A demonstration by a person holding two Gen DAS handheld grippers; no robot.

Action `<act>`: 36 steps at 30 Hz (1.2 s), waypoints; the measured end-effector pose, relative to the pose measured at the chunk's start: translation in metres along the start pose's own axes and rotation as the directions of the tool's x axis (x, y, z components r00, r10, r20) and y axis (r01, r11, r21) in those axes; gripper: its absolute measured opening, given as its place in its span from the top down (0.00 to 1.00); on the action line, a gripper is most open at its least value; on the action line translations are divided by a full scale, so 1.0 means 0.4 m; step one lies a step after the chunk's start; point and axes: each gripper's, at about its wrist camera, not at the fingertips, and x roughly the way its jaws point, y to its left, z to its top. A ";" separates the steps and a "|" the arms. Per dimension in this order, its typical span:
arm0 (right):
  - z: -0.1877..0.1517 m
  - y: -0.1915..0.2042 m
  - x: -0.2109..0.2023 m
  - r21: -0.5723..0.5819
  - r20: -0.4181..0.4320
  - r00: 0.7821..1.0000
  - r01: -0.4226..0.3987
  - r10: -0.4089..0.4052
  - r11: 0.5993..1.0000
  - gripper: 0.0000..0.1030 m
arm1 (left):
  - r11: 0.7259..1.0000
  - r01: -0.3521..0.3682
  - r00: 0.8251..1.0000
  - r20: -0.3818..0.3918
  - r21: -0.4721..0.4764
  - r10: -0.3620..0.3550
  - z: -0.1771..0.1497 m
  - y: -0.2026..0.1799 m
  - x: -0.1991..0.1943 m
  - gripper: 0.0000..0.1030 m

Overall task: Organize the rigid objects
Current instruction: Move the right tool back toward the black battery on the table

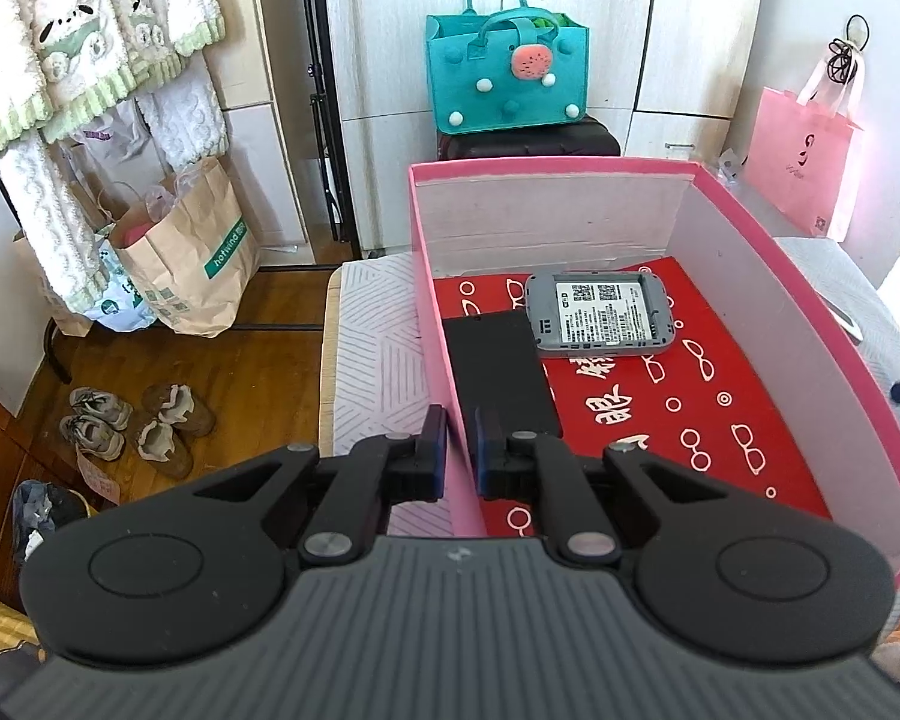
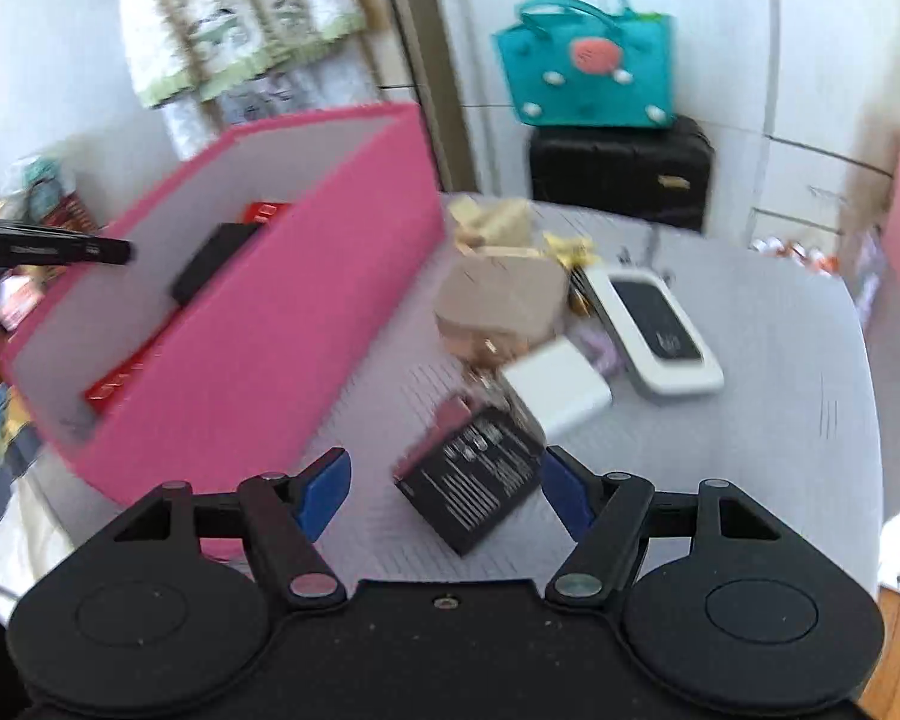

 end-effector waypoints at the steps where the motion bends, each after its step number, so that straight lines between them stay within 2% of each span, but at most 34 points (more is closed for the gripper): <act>1: -0.014 0.002 0.016 0.021 0.002 0.999 0.037 -0.037 0.999 0.29 | 1.000 -0.004 1.000 0.000 0.001 0.004 0.000 -0.002 -0.001 0.92; 3: -0.037 0.017 0.041 0.042 0.027 0.996 0.084 -0.086 0.996 0.28 | 1.000 -0.008 1.000 -0.002 0.001 0.008 0.001 -0.005 -0.002 0.92; 6: -0.060 0.031 0.075 0.106 0.074 0.991 0.101 -0.109 0.989 0.25 | 1.000 -0.009 1.000 -0.003 -0.001 0.009 -0.001 -0.006 -0.004 0.92; 9: -0.079 0.063 0.101 0.093 0.143 0.972 0.175 -0.187 0.980 0.24 | 1.000 -0.017 1.000 -0.005 0.000 0.017 -0.001 -0.010 -0.008 0.92; 10: -0.083 0.072 0.107 0.080 0.158 0.965 0.199 -0.210 0.977 0.25 | 1.000 -0.019 1.000 -0.005 0.001 0.019 -0.001 -0.011 -0.009 0.92; 12: -0.090 0.083 0.105 0.043 0.184 0.955 0.227 -0.231 0.973 0.33 | 1.000 -0.022 1.000 -0.007 0.000 0.022 0.001 -0.011 -0.009 0.92; 14: -0.096 0.073 0.090 0.038 0.175 0.965 0.191 -0.195 0.981 0.37 | 1.000 -0.020 1.000 -0.006 0.002 0.020 0.001 -0.010 -0.009 0.92; 20: -0.122 0.055 0.042 -0.038 0.139 0.974 0.188 -0.181 0.981 0.41 | 1.000 -0.010 1.000 0.001 -0.006 0.010 -0.001 -0.007 -0.011 0.92; 22: -0.128 0.051 0.036 -0.033 0.138 0.975 0.181 -0.175 0.983 0.41 | 1.000 -0.010 1.000 0.001 -0.007 0.010 -0.001 -0.006 -0.011 0.92; 24: -0.129 0.049 0.036 -0.047 0.139 0.975 0.183 -0.175 0.982 0.35 | 1.000 -0.011 1.000 0.001 -0.006 0.011 -0.002 -0.005 -0.011 0.92; 27: -0.116 0.048 0.046 -0.023 0.133 0.974 0.190 -0.185 0.982 0.33 | 1.000 -0.011 1.000 0.002 -0.003 0.011 -0.003 -0.006 -0.011 0.92; 28: -0.113 0.049 0.052 -0.020 0.139 0.973 0.190 -0.186 0.982 0.34 | 1.000 -0.011 1.000 0.002 -0.004 0.011 -0.003 -0.006 -0.011 0.92; 29: -0.114 0.050 0.054 -0.019 0.149 0.972 0.189 -0.184 0.982 0.42 | 1.000 -0.011 1.000 0.002 -0.002 0.011 -0.003 -0.006 -0.011 0.92; 30: -0.112 0.053 0.056 -0.030 0.157 0.970 0.190 -0.183 0.981 0.45 | 1.000 -0.012 1.000 0.002 -0.001 0.012 -0.003 -0.006 -0.011 0.92; 36: -0.098 0.031 0.041 -0.102 0.083 0.990 0.125 -0.117 0.987 0.44 | 1.000 -0.013 1.000 0.010 -0.011 0.013 -0.004 -0.007 -0.011 0.92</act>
